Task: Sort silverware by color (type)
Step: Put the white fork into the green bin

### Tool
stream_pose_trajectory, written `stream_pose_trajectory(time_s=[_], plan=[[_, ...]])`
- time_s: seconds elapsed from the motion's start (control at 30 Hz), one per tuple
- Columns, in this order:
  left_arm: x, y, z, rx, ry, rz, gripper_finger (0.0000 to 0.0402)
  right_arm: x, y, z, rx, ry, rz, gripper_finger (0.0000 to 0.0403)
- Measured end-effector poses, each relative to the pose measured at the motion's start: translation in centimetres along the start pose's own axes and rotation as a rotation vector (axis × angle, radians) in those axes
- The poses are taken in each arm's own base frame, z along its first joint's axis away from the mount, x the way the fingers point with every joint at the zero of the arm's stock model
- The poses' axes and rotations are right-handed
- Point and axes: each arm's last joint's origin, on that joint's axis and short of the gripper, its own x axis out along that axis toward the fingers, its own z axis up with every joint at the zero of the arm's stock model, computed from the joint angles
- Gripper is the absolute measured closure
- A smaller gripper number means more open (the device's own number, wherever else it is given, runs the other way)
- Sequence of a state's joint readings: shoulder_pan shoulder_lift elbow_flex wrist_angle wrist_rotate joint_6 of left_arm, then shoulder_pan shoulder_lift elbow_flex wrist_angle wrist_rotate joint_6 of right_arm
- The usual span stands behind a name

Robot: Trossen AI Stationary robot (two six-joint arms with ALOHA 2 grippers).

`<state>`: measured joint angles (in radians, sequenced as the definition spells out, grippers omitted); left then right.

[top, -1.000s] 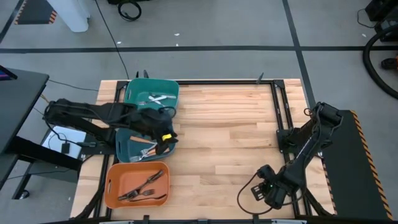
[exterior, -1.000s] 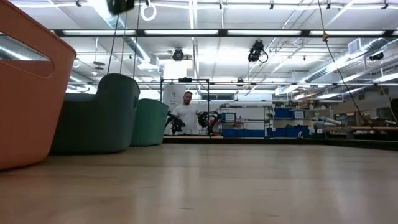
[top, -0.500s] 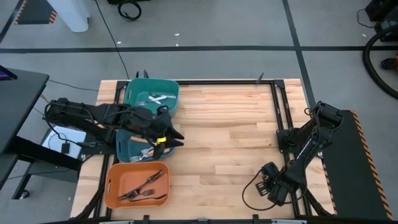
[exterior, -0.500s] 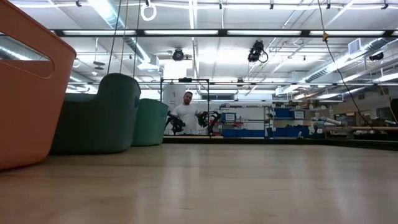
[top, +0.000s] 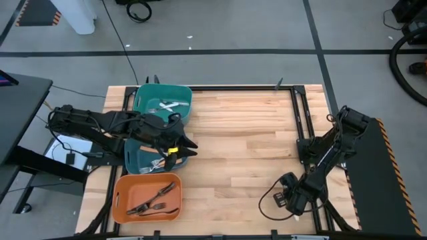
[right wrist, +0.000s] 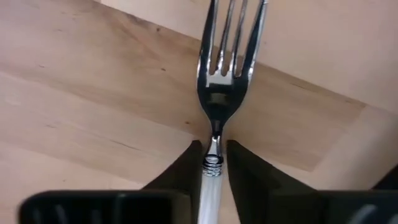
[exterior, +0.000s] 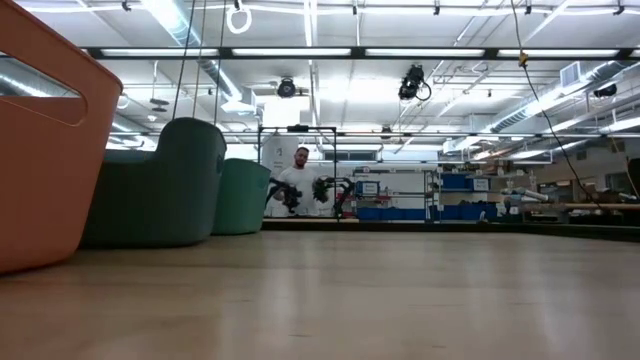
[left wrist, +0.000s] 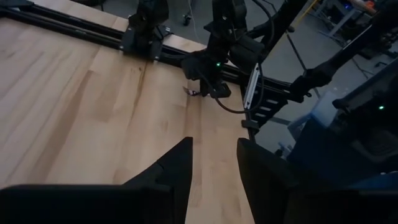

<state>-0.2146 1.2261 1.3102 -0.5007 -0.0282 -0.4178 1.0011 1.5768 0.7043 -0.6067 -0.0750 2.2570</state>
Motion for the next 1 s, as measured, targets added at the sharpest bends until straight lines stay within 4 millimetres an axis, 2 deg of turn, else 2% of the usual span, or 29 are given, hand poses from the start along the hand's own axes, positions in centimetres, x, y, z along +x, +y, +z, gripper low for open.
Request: stream_pose_trajectory(time_s=[0.17, 0.43, 0.73, 1.0], plan=[[0.0, 0.1, 0.0, 0.011, -0.005, 0.015, 0.0267, 0.2, -0.1, 0.4, 0.007, 0.004, -0.012, 0.0388], [0.0, 0.5, 0.0, 0.005, -0.001, 0.04, 0.0267, -0.7, 0.5, -0.1, -0.041, -0.036, 0.052, 0.0396], [0.0, 2.0, 0.7, -0.02, -0.026, 0.099, 0.0267, -1.1, 1.0, -0.3, -0.074, -0.017, 0.109, 0.0399], [0.4, 2.7, 0.8, -0.058, -0.027, 0.127, 0.0267, -3.0, 1.7, -0.7, -0.093, -0.022, 0.267, 0.0401]])
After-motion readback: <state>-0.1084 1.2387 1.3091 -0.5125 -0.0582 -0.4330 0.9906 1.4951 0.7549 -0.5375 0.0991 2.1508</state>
